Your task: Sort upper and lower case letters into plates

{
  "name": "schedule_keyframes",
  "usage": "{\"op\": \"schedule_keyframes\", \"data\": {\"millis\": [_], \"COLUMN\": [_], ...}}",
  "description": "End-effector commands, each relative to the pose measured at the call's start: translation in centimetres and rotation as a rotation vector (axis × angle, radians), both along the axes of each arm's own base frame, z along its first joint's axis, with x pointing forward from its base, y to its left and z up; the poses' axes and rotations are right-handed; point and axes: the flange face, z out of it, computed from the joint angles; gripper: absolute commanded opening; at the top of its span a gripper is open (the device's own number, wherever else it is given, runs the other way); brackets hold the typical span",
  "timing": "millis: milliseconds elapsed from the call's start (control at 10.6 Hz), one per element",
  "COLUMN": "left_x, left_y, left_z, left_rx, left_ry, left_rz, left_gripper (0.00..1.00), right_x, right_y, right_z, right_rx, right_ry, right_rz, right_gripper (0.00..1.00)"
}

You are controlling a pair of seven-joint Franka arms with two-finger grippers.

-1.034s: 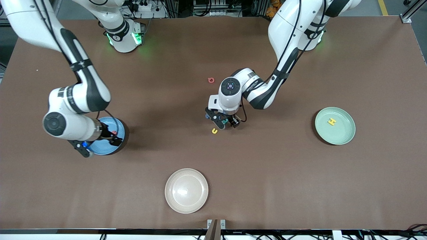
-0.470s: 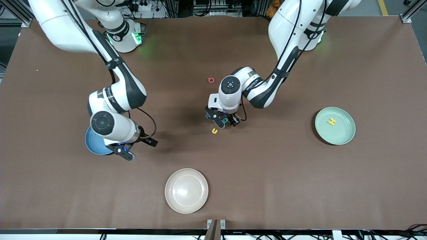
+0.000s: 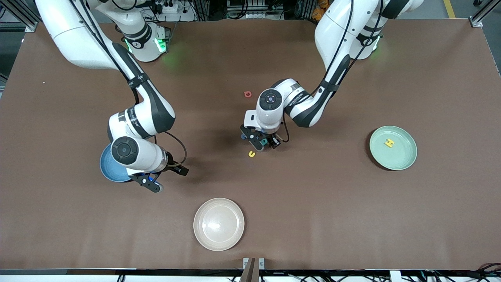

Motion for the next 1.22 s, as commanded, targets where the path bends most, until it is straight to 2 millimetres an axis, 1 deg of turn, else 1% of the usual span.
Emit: {"op": "schedule_keyframes", "data": {"millis": [0,94,282,470,564,658,752,846,940,1034,1128], "left_x": [-0.4,-0.3,0.2,0.2,0.2,0.2,0.4,1.4,3.0,4.6,5.9], "left_y": [-0.4,-0.6,-0.9,-1.2,-1.2,-1.2,-0.9,0.1,1.8,4.4,7.4], "left_z": [-0.6,-0.5,-0.6,-0.4,-0.5,-0.5,-0.2,0.5,2.1,4.3,6.8], "left_rx": [0.007,0.003,-0.006,-0.014,-0.014,-0.015,-0.014,-0.009,-0.01,-0.016,-0.012], "left_ry": [-0.013,-0.016,-0.019,-0.021,-0.021,-0.023,-0.028,-0.044,-0.064,-0.082,-0.094], "left_rz": [-0.017,-0.016,-0.005,-0.001,-0.001,-0.002,-0.001,0.012,0.037,0.076,0.116], "left_gripper": [0.65,0.64,0.57,0.28,0.17,0.01,0.0,0.0,0.0,0.0,0.0], "right_x": [0.7,0.7,0.6,0.5,0.5,0.5,0.7,0.6,0.5,0.6,0.3], "right_y": [-0.7,-0.3,-0.1,0.1,0.2,0.3,0.5,0.6,1.0,1.4,2.6], "right_z": [-0.2,-0.3,-0.5,-0.5,-0.6,-0.5,-0.4,-0.5,-0.5,-0.4,-0.5], "right_rx": [0.02,0.02,0.021,0.019,0.019,0.019,0.028,0.029,0.03,0.036,0.042], "right_ry": [0.001,0.002,0.003,0.001,0.002,-0.002,-0.018,-0.02,-0.019,-0.034,-0.045], "right_rz": [-0.012,-0.009,-0.006,-0.002,0.0,0.0,0.0,0.0,0.005,0.008,0.008], "right_gripper": [1.0,1.0,1.0,1.0,1.0,1.0,1.0,1.0,1.0,1.0,1.0]}}
